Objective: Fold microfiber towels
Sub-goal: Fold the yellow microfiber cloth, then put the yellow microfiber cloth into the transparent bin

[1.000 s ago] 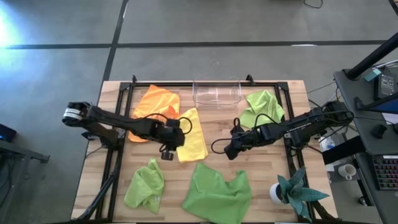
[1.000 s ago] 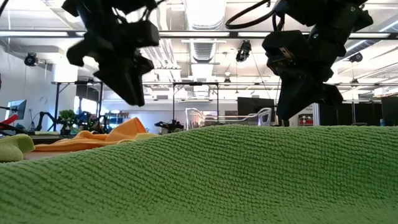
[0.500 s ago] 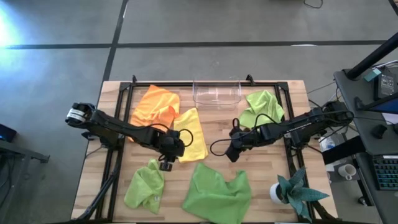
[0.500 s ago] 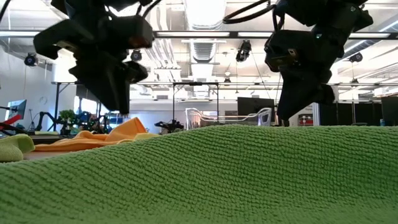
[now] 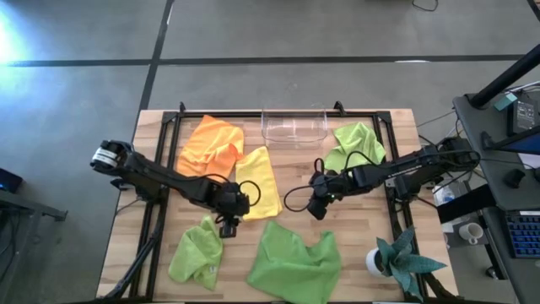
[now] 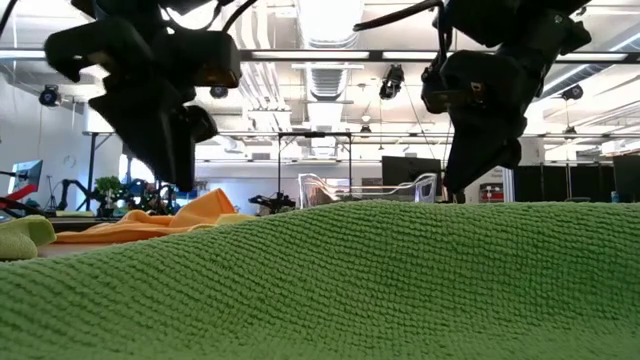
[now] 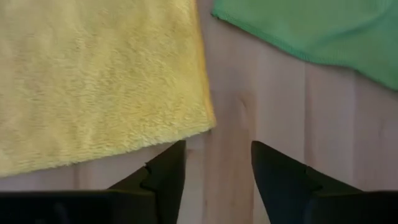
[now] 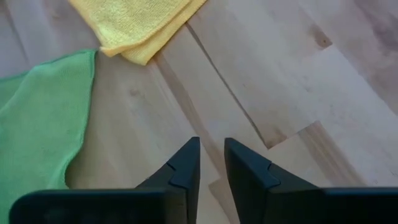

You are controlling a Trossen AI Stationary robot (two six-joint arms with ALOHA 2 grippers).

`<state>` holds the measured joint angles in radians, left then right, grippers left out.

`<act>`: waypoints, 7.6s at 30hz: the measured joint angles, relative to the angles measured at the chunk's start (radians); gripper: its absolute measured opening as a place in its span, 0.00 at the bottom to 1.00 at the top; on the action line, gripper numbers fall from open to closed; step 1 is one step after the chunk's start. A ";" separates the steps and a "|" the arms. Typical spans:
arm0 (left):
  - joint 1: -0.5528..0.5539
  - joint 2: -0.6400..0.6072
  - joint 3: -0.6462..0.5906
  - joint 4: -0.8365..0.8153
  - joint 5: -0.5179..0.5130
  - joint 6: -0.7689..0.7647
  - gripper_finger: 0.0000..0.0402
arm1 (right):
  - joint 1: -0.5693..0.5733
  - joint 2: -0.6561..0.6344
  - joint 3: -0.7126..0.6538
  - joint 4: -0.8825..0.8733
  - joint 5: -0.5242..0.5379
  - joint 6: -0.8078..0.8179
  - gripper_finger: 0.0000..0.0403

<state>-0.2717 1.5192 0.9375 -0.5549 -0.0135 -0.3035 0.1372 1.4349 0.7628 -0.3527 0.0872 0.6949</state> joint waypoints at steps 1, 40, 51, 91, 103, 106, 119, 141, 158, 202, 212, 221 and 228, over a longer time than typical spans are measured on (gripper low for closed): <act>-0.010 0.011 0.000 0.005 -0.001 0.011 0.42 | 0.000 0.000 0.000 0.000 0.000 0.000 0.19; -0.075 0.269 0.020 0.170 -0.259 -0.005 0.05 | 0.000 -0.001 0.000 0.258 -0.017 -0.237 0.22; -0.062 0.201 0.050 0.178 -0.190 -0.131 0.01 | 0.000 -0.001 0.000 0.389 -0.152 -0.647 0.23; -0.028 0.127 0.051 0.180 -0.166 -0.423 0.00 | 0.004 0.303 0.004 0.790 -0.254 -0.605 0.39; -0.022 0.127 0.072 0.180 -0.165 -0.423 0.00 | 0.005 0.416 0.090 0.707 -0.252 -0.558 0.39; -0.022 0.127 0.073 0.180 -0.165 -0.423 0.00 | 0.005 0.432 0.117 0.639 -0.252 -0.527 0.39; -0.016 0.127 0.080 0.180 -0.165 -0.419 0.00 | 0.005 0.433 0.187 0.368 -0.169 -0.518 0.38; -0.014 0.096 0.109 0.140 -0.074 -0.360 0.00 | 0.004 0.419 0.447 -0.045 -0.249 -0.538 0.03; -0.001 -0.137 0.112 0.019 -0.089 -0.315 0.00 | 0.002 0.386 0.795 -0.424 -0.170 -0.536 0.03; 0.252 0.088 0.070 -0.029 -0.230 -0.238 0.00 | -0.217 0.637 0.768 -0.272 -0.085 -0.644 0.03; 0.252 0.087 0.071 -0.029 -0.278 -0.238 0.16 | -0.217 0.636 0.768 -0.271 -0.085 -0.612 0.19; 0.254 0.066 0.105 -0.032 -0.286 -0.183 0.34 | -0.235 0.565 0.768 -0.309 -0.086 -0.617 0.26; 0.219 -0.022 0.112 -0.029 -0.202 -0.185 0.34 | -0.235 0.423 0.749 -0.452 -0.087 -0.679 0.25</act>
<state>-0.0526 1.4973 1.0496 -0.5837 -0.2153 -0.4880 -0.0982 1.8583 1.5121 -0.8045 0.0003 0.0162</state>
